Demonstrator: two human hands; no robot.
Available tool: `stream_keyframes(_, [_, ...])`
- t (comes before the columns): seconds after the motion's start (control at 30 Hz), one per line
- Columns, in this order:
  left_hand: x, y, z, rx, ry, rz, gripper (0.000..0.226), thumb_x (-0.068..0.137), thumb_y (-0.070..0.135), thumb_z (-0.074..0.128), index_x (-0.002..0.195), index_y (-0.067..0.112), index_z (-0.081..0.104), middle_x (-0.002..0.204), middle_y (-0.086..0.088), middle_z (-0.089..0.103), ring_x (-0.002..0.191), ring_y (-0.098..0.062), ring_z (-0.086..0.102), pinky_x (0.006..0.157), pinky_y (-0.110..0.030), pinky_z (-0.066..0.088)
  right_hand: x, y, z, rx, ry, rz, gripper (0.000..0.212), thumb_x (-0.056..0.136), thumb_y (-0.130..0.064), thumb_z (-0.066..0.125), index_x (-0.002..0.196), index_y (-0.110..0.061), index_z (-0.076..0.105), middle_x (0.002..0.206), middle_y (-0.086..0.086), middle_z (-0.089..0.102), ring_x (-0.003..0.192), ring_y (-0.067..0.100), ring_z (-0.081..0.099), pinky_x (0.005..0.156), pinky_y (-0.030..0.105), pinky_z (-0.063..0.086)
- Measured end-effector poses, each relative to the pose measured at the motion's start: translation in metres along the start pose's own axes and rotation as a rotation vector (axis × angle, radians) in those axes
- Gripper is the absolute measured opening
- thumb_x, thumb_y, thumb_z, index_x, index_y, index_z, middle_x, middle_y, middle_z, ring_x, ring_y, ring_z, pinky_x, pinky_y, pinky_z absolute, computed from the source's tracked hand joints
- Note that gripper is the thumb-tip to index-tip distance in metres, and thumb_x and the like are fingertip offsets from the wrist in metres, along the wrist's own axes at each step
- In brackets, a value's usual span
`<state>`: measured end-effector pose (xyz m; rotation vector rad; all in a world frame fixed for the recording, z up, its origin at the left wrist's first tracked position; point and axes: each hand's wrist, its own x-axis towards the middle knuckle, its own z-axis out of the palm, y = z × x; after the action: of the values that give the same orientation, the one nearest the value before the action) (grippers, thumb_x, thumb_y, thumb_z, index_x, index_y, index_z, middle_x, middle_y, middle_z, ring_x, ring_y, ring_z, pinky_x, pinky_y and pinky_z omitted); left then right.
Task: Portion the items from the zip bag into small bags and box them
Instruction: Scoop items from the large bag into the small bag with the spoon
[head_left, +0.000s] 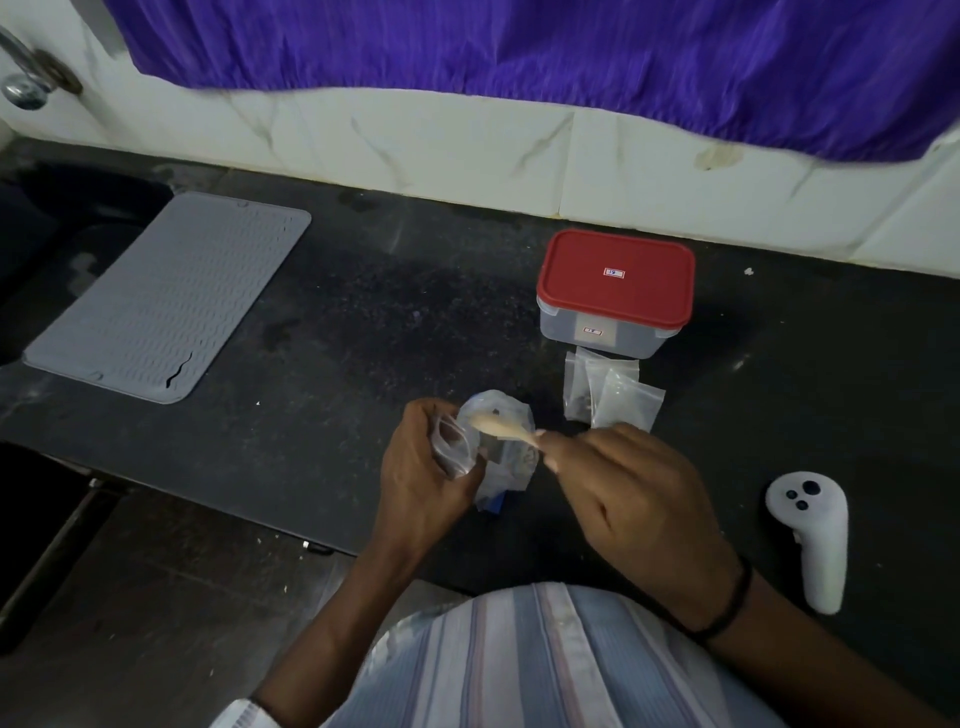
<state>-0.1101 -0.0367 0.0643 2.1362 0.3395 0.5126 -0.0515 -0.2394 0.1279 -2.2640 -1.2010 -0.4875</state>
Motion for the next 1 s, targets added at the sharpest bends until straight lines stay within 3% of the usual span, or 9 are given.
stream_keyframes(0.13, [0.001,0.001,0.001,-0.030,0.028,-0.083,0.048,0.073,0.051,0.068,0.106,0.020,0.052,0.089,0.008,0.059,0.079,-0.007,0.060,0.063,-0.013,0.047,-0.010,0.020,0.020,0.239,0.007,0.326,0.023,0.096,-0.020,0.055,0.108,-0.010,0.072,0.090,-0.003,0.072,0.079,0.001,0.062,0.069,0.019,0.053])
stream_keyframes(0.3, [0.003,-0.004,0.004,-0.043,0.077,-0.244,0.041,0.075,0.044,0.074,0.102,0.025,0.050,0.092,0.005,0.062,0.079,-0.008,0.062,0.066,-0.024,0.053,-0.013,0.035,0.050,0.278,-0.142,0.504,0.015,0.092,-0.015,0.062,0.101,-0.016,0.074,0.076,-0.016,0.065,0.056,-0.010,0.049,0.057,0.004,0.036])
stream_keyframes(0.4, [0.003,-0.003,0.008,-0.155,0.006,-0.482,0.038,0.081,0.035,0.079,0.104,0.028,0.049,0.098,0.001,0.063,0.087,-0.016,0.066,0.073,-0.039,0.059,-0.009,0.037,0.067,0.242,-0.253,0.512,0.016,0.094,-0.022,0.058,0.096,-0.019,0.073,0.074,-0.008,0.068,0.054,-0.007,0.047,0.056,0.012,0.041])
stream_keyframes(0.5, [0.002,0.000,0.012,-0.234,-0.038,-0.600,0.050,0.073,0.052,0.080,0.104,0.032,0.047,0.103,-0.001,0.065,0.091,-0.019,0.069,0.077,-0.048,0.061,-0.003,0.032,0.075,0.164,-0.339,0.485,0.020,0.093,-0.025,0.054,0.080,-0.018,0.067,0.067,-0.004,0.064,0.058,0.007,0.056,0.056,0.030,0.050])
stream_keyframes(0.57, [0.003,0.003,0.014,-0.211,-0.058,-0.621,0.061,0.063,0.063,0.079,0.104,0.033,0.046,0.102,0.000,0.065,0.090,-0.017,0.070,0.076,-0.047,0.061,-0.002,0.027,0.077,0.154,-0.356,0.466,0.021,0.092,-0.025,0.055,0.076,-0.018,0.065,0.066,-0.003,0.063,0.058,0.009,0.055,0.054,0.030,0.049])
stream_keyframes(0.67, [0.006,0.004,0.020,-0.096,-0.080,-0.646,0.057,0.074,0.047,0.083,0.109,0.027,0.043,0.099,0.004,0.060,0.089,-0.016,0.066,0.078,-0.047,0.061,-0.002,0.020,0.083,0.170,-0.424,0.460,0.017,0.093,-0.025,0.055,0.080,-0.019,0.064,0.069,-0.004,0.061,0.059,0.007,0.053,0.052,0.022,0.041])
stream_keyframes(0.77, [0.009,0.003,0.024,-0.049,-0.064,-0.660,0.051,0.078,0.031,0.081,0.111,0.026,0.042,0.097,0.005,0.056,0.089,-0.019,0.064,0.078,-0.049,0.060,-0.003,0.018,0.087,0.156,-0.439,0.472,0.019,0.096,-0.026,0.052,0.081,-0.020,0.063,0.067,-0.007,0.053,0.059,0.006,0.047,0.049,0.012,0.024])
stream_keyframes(1.0, [0.013,-0.011,0.014,-0.093,0.059,-0.707,0.042,0.083,0.011,0.071,0.111,0.024,0.044,0.101,-0.008,0.059,0.087,-0.025,0.064,0.067,-0.045,0.060,-0.010,0.024,0.083,0.116,-0.442,0.491,0.021,0.096,-0.027,0.051,0.081,-0.019,0.064,0.068,-0.003,0.054,0.061,0.014,0.048,0.048,0.022,0.023])
